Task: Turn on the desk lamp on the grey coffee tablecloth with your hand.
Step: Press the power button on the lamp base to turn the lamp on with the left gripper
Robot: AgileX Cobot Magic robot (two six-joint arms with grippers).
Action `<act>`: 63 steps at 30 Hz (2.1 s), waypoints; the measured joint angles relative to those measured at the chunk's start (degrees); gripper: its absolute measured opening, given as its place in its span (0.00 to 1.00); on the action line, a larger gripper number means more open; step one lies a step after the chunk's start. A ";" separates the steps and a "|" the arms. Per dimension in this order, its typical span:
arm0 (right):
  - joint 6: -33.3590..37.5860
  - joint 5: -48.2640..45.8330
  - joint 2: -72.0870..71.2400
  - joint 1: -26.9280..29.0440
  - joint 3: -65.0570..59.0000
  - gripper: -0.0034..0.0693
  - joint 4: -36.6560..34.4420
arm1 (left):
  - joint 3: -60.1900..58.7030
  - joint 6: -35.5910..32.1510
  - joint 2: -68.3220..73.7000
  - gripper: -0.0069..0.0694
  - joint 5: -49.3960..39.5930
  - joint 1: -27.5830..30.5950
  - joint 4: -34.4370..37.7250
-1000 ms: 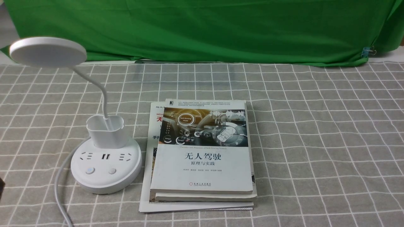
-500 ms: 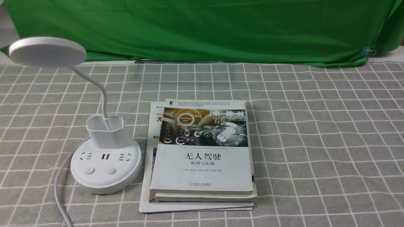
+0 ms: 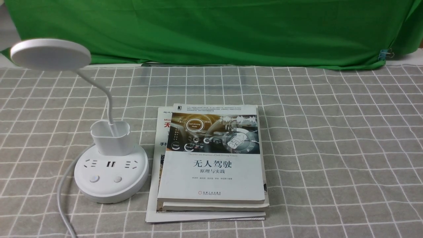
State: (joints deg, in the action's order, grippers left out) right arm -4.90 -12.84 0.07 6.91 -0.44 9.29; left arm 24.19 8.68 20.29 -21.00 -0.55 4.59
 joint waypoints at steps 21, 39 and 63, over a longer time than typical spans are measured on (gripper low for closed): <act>0.00 0.00 0.00 0.00 0.00 0.38 0.00 | 6.62 -28.36 40.86 0.31 -9.77 -1.58 21.43; 0.00 0.01 0.00 0.00 0.00 0.38 0.00 | 15.41 -4.59 63.22 0.11 1.19 -14.99 -8.26; 0.00 0.01 0.00 0.00 0.00 0.38 0.00 | 15.92 -2.42 68.06 0.11 6.39 -14.99 -11.02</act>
State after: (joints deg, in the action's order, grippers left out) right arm -4.90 -12.83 0.07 6.91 -0.44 9.29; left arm 40.11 6.26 88.35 -14.61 -15.54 -6.43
